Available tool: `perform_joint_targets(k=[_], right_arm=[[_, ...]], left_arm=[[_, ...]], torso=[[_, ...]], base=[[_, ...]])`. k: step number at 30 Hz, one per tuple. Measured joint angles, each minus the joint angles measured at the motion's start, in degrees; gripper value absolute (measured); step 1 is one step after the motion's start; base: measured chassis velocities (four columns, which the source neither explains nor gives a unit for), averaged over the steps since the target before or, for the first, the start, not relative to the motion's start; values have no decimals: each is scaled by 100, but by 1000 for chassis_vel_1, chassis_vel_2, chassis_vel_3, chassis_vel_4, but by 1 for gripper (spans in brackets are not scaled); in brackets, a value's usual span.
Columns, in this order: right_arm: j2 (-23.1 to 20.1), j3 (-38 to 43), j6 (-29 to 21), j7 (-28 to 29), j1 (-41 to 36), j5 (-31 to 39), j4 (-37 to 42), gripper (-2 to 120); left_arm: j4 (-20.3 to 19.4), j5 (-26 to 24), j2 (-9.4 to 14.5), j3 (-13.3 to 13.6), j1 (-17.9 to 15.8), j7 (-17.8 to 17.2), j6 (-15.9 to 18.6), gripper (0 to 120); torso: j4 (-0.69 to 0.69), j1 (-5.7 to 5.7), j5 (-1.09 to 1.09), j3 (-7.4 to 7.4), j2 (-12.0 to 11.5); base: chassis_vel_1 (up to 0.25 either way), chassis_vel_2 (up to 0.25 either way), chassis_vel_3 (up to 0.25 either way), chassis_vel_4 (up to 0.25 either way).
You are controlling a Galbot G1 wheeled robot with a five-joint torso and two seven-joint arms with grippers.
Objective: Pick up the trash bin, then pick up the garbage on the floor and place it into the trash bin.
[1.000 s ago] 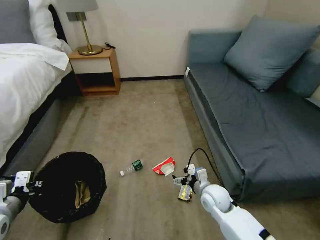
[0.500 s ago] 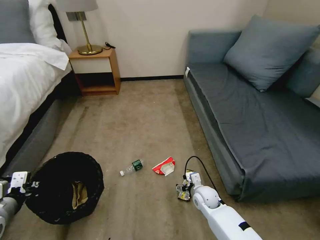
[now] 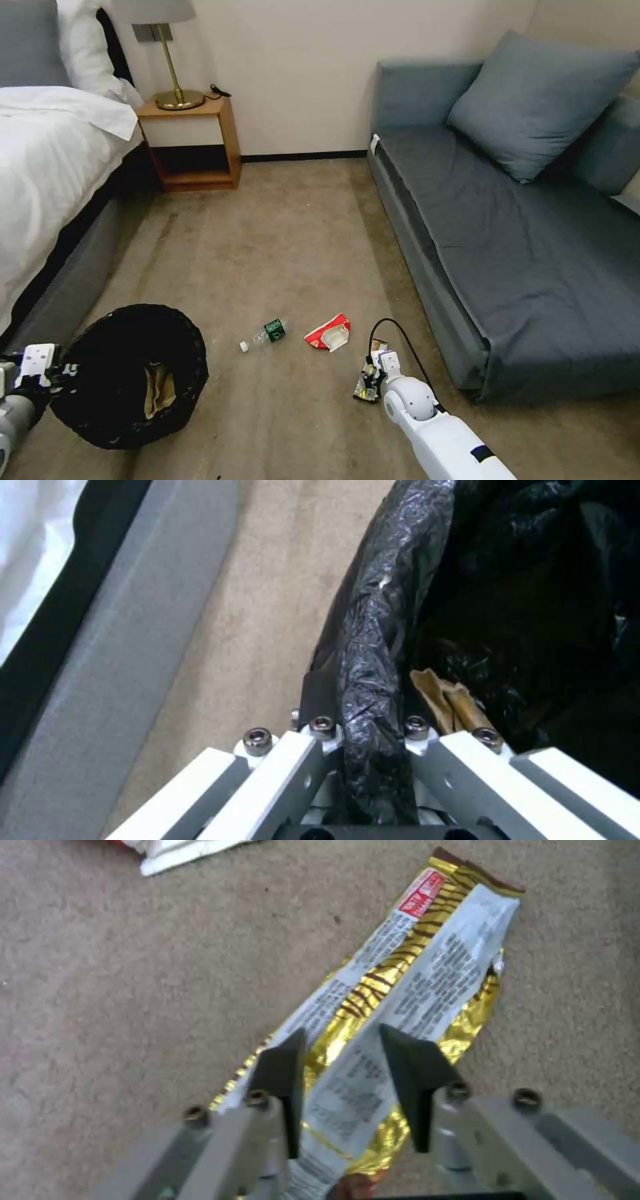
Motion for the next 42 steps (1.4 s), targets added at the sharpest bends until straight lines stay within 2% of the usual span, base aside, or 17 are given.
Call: perform_joint_targets(k=[4, 5, 7, 17, 25, 27, 30, 32, 35, 36, 39, 40, 42], right_arm=[[35, 12, 30, -30, 28, -41, -126, 9], [35, 12, 30, -30, 28, -41, -126, 9], [47, 15, 54, -53, 42, -54, -187, 0], [-48, 38, 185, -66, -44, -6, -2, 0], [-405, 186, 183, 22, -345, 625, 1095, 0], [-516, 220, 175, 65, -436, 828, 1527, 0], [-715, 160, 208, 78, -538, 1058, 2607, 0], [-739, 82, 236, 66, -515, 1087, 2887, 0], [-748, -479, 569, -141, -254, 1162, 3681, 0], [-748, -479, 569, -141, -254, 1162, 3681, 0], [-729, -1289, 1151, -626, 144, 1078, 3990, 0], [-729, -1289, 1151, -626, 144, 1078, 3990, 0], [-589, -1943, 1515, -879, 538, 939, 3975, 0]], left_arm=[[0, 0, -5, -1, 6, 0, 0, 3], [0, 0, -5, -1, 6, 0, 0, 3], [-1, 0, -7, -1, 9, 1, 0, 3], [-1, -16, 5, -3, -12, 7, 0, 3], [0, -25, 6, 1, -26, 6, 0, 3], [0, -26, -3, 16, -26, 7, 0, 3], [-13, -22, -32, 74, -27, 8, 0, 3], [-25, -20, -39, 90, -31, 8, 0, 3], [-73, -12, -66, 127, -26, 8, 0, 3], [-73, -12, -66, 127, -26, 8, 0, 3], [-131, -8, -99, 127, 12, 4, 0, 3], [-131, -8, -99, 127, 12, 4, 0, 3], [-185, -5, -141, 125, 41, -2, 0, 3]], torso=[[0, 0, 0, 0, 0], [0, 0, 0, 0, 0], [0, 0, 0, 0, 0], [0, 0, 1, 0, 0], [0, 0, 0, 0, 0], [-1, 0, 1, 0, 0], [0, 0, 0, 0, 0], [-1, 0, 1, 0, 0], [0, 0, 0, 0, 0], [0, 0, 0, 0, 0], [1, 0, 0, 0, 0], [1, 0, 0, 0, 0], [0, 0, -1, 0, 0]], base=[[0, 0, 0, 0], [0, 0, 0, 0], [0, 0, 0, 0], [0, 0, 0, 0], [0, 0, 0, 0], [0, 0, 0, 0], [0, 0, 0, 0], [0, 0, 0, 0], [0, 0, 0, 0], [0, 0, 0, 0], [0, 0, 0, 0], [0, 0, 0, 0], [0, 0, 0, 0]])
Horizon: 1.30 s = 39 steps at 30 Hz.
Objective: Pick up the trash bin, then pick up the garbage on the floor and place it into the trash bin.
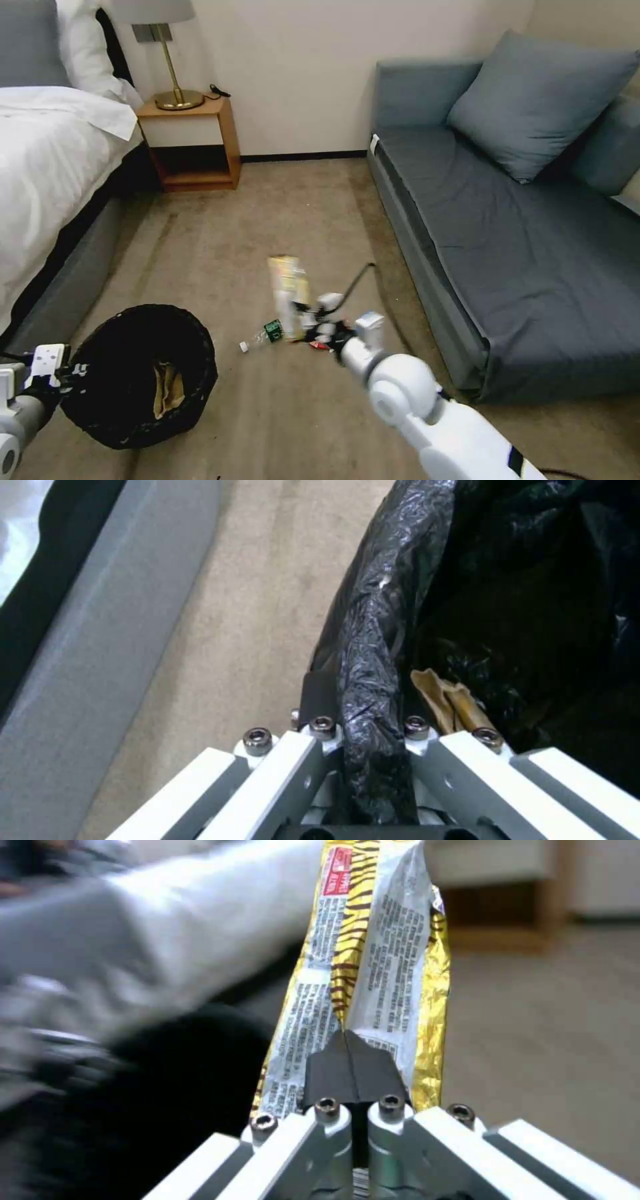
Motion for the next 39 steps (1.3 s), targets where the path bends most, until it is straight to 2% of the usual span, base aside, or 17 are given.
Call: perform_joint_targets(k=[1, 6, 7, 9, 11, 12, 16, 24, 26, 27, 31, 33, 37, 39], right_arm=[[0, 0, 0, 0, 0, 0, 0, 0], [838, -1058, 408, -65, 896, -221, -693, 0], [838, -1058, 408, -65, 896, -221, -693, 0], [1319, -1407, 479, 4, 1178, -318, -1136, 0], [1689, -1623, 524, 111, 1334, -372, -1485, 0], [1689, -1623, 524, 111, 1334, -372, -1485, 0], [2170, -1867, 531, 324, 1420, -392, -1929, 0], [2268, -1859, 522, 508, 1333, -401, -2239, 2], [2263, -1797, 523, 558, 1244, -399, -2305, 10], [2263, -1797, 523, 558, 1244, -399, -2305, 10], [2252, -1714, 493, 577, 1101, -317, -2233, 30], [2249, -1714, 487, 576, 1084, -308, -2202, 33], [2241, -1653, 481, 597, 1039, -324, -2114, 52], [2222, -1615, 497, 612, 1020, -378, -2077, 55]], left_arm=[[0, 0, 0, 0, 0, 0, 0, 3], [-49, 25, -91, 10, 25, -12, 0, 3], [-49, 25, -91, 10, 25, -12, 0, 3], [-76, 27, -128, 13, 34, -12, 0, 3], [-102, 27, -159, 12, 39, -13, 0, 3], [-102, 27, -159, 12, 39, -13, 0, 3], [-144, 19, -184, -12, 50, -13, 0, 3], [-227, 3, -218, -31, 56, -13, 0, 3], [-273, 1, -232, -21, 53, -13, 0, 3], [-273, 1, -232, -21, 53, -13, 0, 3], [-284, -2, -253, -37, 64, -13, 0, 3], [-277, -3, -259, -46, 66, -13, 0, 3], [-259, -15, -265, -80, 73, -13, 0, 3], [-249, -23, -265, -96, 74, -13, 0, 3]], torso=[[0, 0, 0, 0, 0], [2, 0, -1, 0, 0], [2, 0, -1, 0, 0], [2, 0, -1, 0, 0], [1, 0, -1, 0, 0], [1, 0, -1, 0, 0], [1, 0, -1, 0, 0], [0, 0, 0, 0, 0], [0, 0, 0, 0, 0], [0, 0, 0, 0, 0], [-1, 0, 0, 0, 0], [0, 0, 0, 0, 0], [0, 0, 0, 0, 0], [0, 0, 1, 0, 0]], base=[[0, 0, 0, 0], [0, 0, 0, 0], [0, 0, 0, 0], [0, 0, 0, 0], [0, 0, 0, 0], [0, 0, 0, 0], [0, 0, 0, 0], [0, 0, 0, 0], [0, 0, 0, 0], [0, 0, 0, 0], [0, 0, 0, 0], [0, 0, 0, 0], [0, 0, 0, 0], [0, 0, 0, 0]])
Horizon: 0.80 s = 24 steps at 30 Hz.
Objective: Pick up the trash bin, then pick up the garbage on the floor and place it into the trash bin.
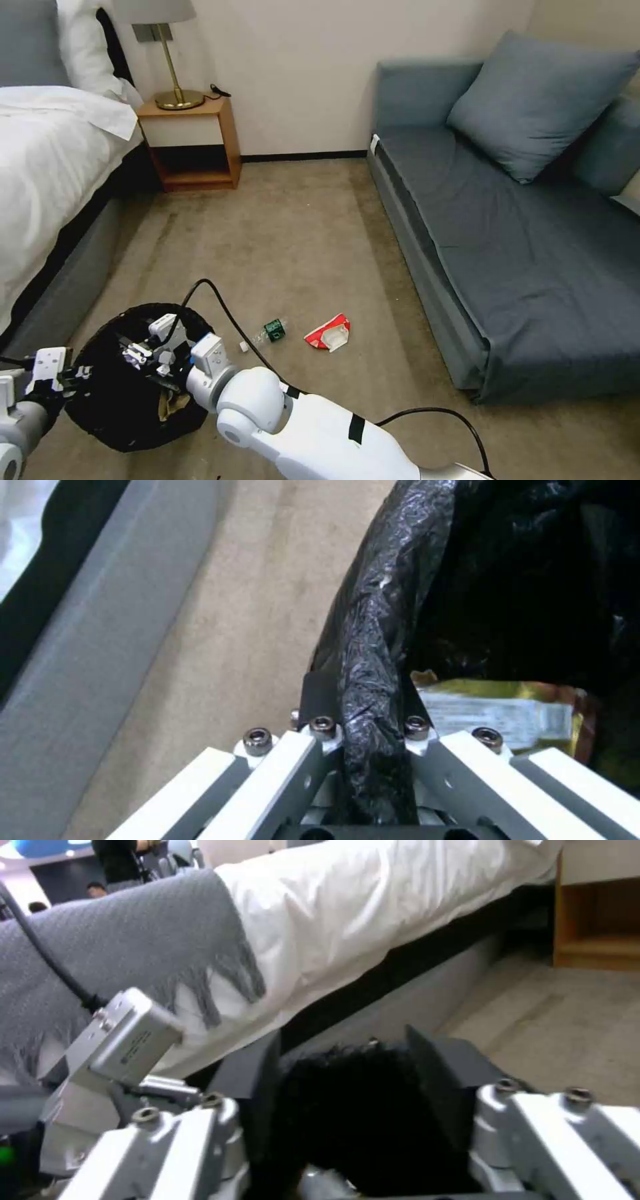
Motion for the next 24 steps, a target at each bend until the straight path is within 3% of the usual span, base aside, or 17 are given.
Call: perform_joint_targets(k=[2, 6, 9, 10, 12, 17, 24], right_arm=[[-124, 148, 132, 29, -71, -295, 117, 67], [-366, 556, 251, 23, -243, -738, 353, 77], [-886, 1125, 466, 30, -540, -985, 755, 92], [-886, 1125, 466, 30, -540, -985, 755, 92], [-1342, 1392, 600, 19, -743, -1071, 1046, 98], [-1964, 2209, 923, -73, -1486, -1238, 1613, 100], [-2249, 3316, 1579, -218, -2619, -1698, 1940, 100]], left_arm=[[31, -44, 6, -66, -4, 0, 0, 3], [66, -111, 30, -165, -6, -1, 0, 3], [101, -177, 72, -280, 23, -1, 0, 3], [101, -177, 72, -280, 23, -1, 0, 3], [115, -201, 82, -333, 35, 1, 0, 3], [118, -224, 41, -364, 53, 6, 0, 3], [157, -245, 22, -442, 58, 14, 0, 3]], torso=[[1, 0, 0, 0, 0], [0, 0, 1, 0, 0], [-1, 0, 2, 0, 0], [-1, 0, 2, 0, 0], [-1, 0, 3, 0, 0], [-2, 0, 2, 0, 0], [-1, 0, 1, 0, 0]], base=[[0, 0, 0, 0], [0, 0, 0, 0], [0, 0, 0, 0], [0, 0, 0, 0], [0, 0, 0, 0], [0, 0, 0, 0], [0, 0, 0, 0]])
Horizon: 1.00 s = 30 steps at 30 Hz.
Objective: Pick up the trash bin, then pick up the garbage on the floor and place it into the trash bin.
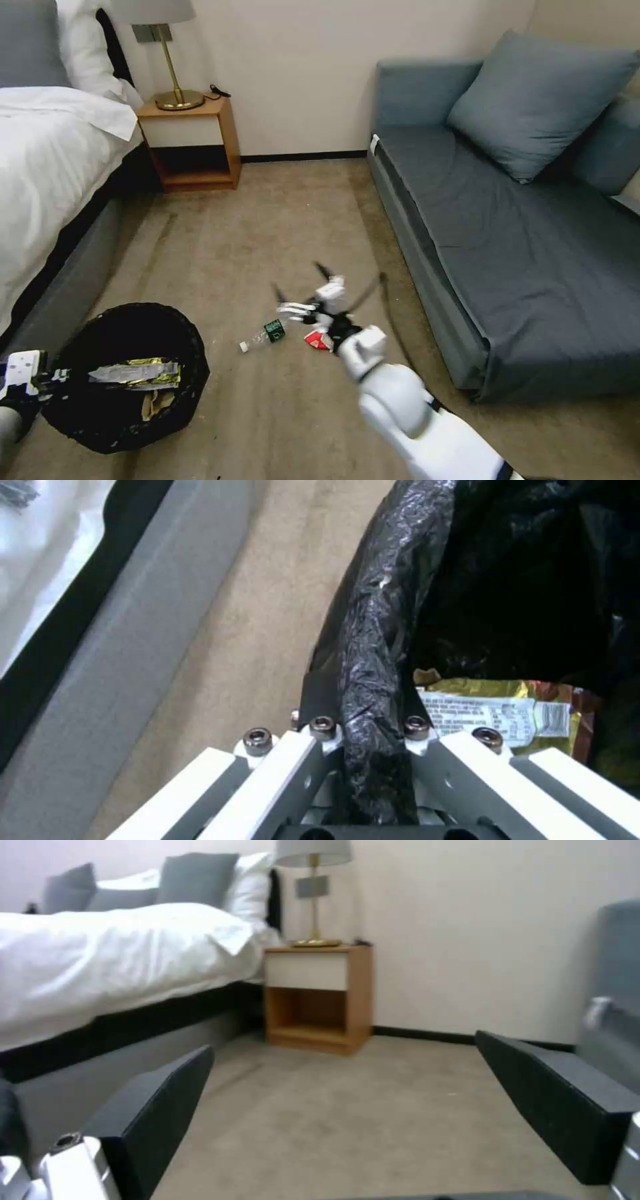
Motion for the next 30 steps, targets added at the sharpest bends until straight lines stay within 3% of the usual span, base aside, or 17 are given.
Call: perform_joint_targets(k=[8, 30], right_arm=[[168, 389, 638, -120, -707, -509, 14, 100], [245, 166, 657, -131, -760, -587, -231, 100]], left_arm=[[-12, -39, -3, -93, -14, 2, 0, 3], [64, -54, 20, -174, -20, 8, 0, 3]], torso=[[1, 0, 0, 0, 0], [1, 0, -1, 1, 0]], base=[[0, 0, 0, 0], [-53, 56, 53, -48]])
